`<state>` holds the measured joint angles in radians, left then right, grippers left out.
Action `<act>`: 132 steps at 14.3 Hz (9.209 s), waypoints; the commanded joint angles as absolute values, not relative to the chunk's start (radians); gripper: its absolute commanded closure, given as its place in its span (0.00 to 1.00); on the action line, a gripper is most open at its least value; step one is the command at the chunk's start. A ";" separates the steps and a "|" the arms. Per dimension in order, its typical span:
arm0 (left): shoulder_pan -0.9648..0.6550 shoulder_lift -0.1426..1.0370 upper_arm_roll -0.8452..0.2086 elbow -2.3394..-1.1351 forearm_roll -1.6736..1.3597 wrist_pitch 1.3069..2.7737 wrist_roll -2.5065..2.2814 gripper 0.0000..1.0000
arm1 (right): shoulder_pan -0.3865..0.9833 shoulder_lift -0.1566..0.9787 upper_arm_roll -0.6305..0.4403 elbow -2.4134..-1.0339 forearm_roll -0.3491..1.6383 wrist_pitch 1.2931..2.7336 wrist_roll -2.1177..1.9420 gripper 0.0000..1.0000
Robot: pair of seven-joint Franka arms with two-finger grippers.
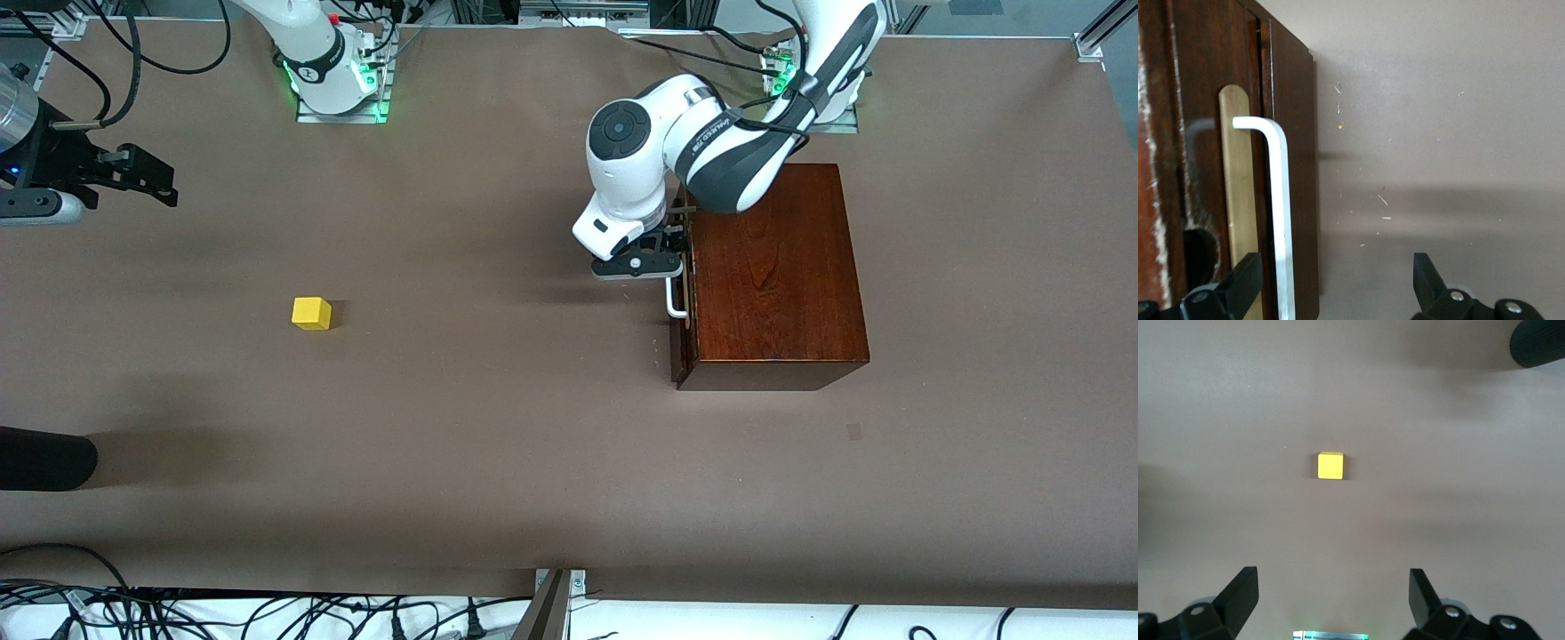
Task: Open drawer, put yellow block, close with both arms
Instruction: 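Move the left gripper to the white drawer handle and grasp it, then pull the drawer open by its handle with the left gripper, then pull the drawer further with the left gripper while the right gripper reaches the cube, then grasp the yellow cube with the right gripper while the left gripper withdraws, then carry the yellow cube with the right gripper over the open drawer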
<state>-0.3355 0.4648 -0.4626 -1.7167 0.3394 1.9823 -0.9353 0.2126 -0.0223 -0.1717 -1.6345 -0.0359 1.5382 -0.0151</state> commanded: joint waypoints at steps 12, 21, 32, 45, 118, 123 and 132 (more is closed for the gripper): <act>-0.334 0.520 -0.440 -1.706 0.439 2.017 -0.943 0.00 | 0.213 -0.026 -0.172 -1.629 -0.049 1.525 -0.028 0.00; -0.348 0.557 -0.443 -1.707 0.417 2.025 -0.991 0.00 | 0.213 -0.026 -0.170 -1.629 -0.049 1.525 -0.028 0.00; -0.416 0.589 -0.443 -1.658 0.350 2.071 -1.061 0.00 | 0.213 -0.026 -0.169 -1.629 -0.048 1.507 -0.026 0.00; -0.595 0.713 -0.359 -1.459 0.292 2.069 -1.131 0.00 | 0.213 -0.009 -0.170 -1.629 -0.048 1.503 -0.026 0.00; -0.123 -0.034 0.044 -1.579 -0.040 1.470 -0.078 0.00 | 0.348 0.317 0.018 -1.365 0.124 1.454 0.474 1.00; -0.120 0.008 0.038 -1.557 -0.031 1.471 -0.080 0.00 | 0.535 0.454 0.023 -1.177 0.132 1.470 0.814 1.00; -0.130 0.044 0.032 -1.511 -0.028 1.463 -0.094 0.00 | 0.702 0.598 0.025 -1.098 0.147 1.686 1.427 1.00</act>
